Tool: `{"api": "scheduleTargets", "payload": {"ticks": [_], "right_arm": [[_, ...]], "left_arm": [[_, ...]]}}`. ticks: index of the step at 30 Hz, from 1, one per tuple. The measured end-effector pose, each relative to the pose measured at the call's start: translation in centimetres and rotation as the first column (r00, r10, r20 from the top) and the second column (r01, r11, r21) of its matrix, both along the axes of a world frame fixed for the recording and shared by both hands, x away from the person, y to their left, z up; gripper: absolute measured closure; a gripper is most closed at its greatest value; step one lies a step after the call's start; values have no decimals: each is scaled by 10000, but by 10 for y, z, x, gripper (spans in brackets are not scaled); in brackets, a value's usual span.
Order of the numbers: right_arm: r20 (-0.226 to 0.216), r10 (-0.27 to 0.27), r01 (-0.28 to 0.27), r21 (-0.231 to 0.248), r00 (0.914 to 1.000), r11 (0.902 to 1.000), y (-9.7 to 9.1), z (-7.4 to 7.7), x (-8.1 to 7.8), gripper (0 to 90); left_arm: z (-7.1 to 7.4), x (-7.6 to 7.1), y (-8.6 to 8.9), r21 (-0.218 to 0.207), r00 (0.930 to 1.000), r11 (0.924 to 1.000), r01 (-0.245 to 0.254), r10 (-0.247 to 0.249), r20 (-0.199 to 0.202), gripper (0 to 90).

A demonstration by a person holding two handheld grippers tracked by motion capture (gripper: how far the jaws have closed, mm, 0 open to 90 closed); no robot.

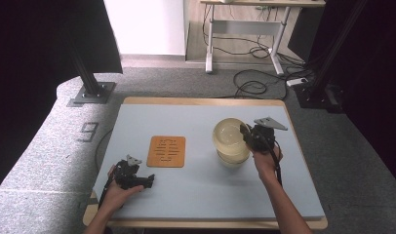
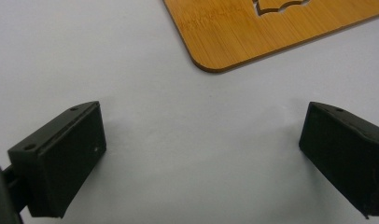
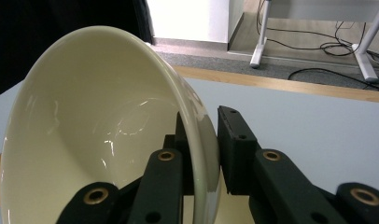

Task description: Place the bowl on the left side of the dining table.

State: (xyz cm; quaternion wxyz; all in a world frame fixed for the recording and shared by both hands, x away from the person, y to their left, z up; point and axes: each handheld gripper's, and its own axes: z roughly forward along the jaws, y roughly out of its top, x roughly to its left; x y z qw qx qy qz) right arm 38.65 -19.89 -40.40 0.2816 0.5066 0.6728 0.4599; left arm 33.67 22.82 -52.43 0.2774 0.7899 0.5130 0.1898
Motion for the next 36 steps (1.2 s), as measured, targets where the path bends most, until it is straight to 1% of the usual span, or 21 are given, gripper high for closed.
{"api": "scheduleTargets", "payload": {"ticks": [8, 10, 11, 16, 25, 36], "right_arm": [[-14, 81, -82, -37, 10000, 10000, 7, 1, 1, 790], [34, 102, -101, -142, 9999, 9998, 11, 1, 2, 789], [23, 131, -131, -133, 9999, 9998, 14, 0, 3, 789], [16, 211, -211, -198, 9998, 9996, 20, -1, 4, 789], [25, 531, -530, -237, 9986, 9983, 33, -1, 5, 788], [-35, 711, -712, -291, 9975, 9970, 44, -3, 6, 788]], "left_arm": [[0, 0, 0, 8, 10000, 10000, 2, -2, 8, 8], [0, 0, 0, 18, 10000, 10000, 1, -1, 4, 8], [0, 0, 0, 7, 10000, 10000, -7, 7, 6, 8], [0, 0, 0, 3, 10000, 10000, -6, 6, 10, 8], [0, 0, 0, -1, 10000, 10000, 1, -1, 18, 8], [0, 0, 0, -8, 10000, 10000, -3, 3, 21, 8]]}}
